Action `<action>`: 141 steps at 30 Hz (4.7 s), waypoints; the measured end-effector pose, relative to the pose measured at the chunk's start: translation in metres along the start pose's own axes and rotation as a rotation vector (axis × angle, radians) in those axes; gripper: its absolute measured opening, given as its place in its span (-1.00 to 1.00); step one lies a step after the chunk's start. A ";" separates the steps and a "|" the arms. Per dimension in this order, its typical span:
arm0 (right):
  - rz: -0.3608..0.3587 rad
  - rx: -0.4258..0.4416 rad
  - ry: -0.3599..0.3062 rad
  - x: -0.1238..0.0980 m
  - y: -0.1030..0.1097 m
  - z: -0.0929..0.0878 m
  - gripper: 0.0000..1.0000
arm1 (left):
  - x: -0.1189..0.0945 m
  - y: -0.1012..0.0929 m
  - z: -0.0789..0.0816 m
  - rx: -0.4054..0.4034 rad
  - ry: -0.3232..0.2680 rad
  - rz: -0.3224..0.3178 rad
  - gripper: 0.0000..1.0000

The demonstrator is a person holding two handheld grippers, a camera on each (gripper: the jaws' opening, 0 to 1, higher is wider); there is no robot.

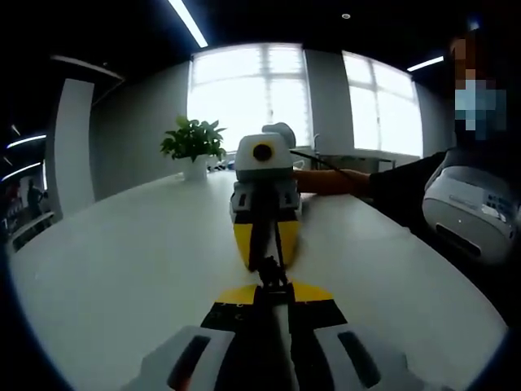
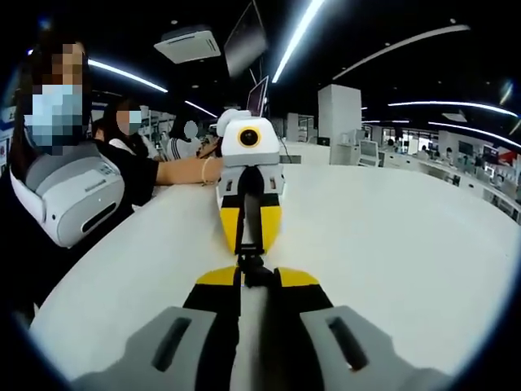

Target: Snap the two parts of the plastic buckle together until the buckle closes and remains connected.

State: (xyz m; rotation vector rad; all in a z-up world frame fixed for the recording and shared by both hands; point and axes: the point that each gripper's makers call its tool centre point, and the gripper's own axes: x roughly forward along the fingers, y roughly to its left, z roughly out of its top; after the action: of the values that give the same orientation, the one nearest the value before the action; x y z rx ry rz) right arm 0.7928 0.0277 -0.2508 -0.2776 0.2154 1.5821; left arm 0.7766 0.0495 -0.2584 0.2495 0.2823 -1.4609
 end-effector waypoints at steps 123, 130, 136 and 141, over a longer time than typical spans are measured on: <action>-0.683 -0.336 0.199 -0.042 -0.119 -0.003 -0.75 | -0.013 0.025 0.005 -0.139 -0.091 0.077 -0.78; -0.728 -0.305 0.209 -0.050 -0.126 -0.006 -0.74 | -0.013 0.025 0.005 -0.136 -0.087 0.078 -0.78; -0.740 -0.289 0.204 -0.052 -0.127 -0.005 -0.67 | -0.013 0.025 0.004 -0.137 -0.087 0.078 -0.78; -0.741 -0.289 0.205 -0.052 -0.127 -0.006 -0.67 | -0.013 0.025 0.004 -0.135 -0.085 0.079 -0.78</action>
State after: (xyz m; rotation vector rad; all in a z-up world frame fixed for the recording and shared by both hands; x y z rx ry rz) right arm 0.9205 -0.0193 -0.2357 -0.6634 0.0269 0.8420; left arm 0.8007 0.0627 -0.2503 0.0882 0.2979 -1.3644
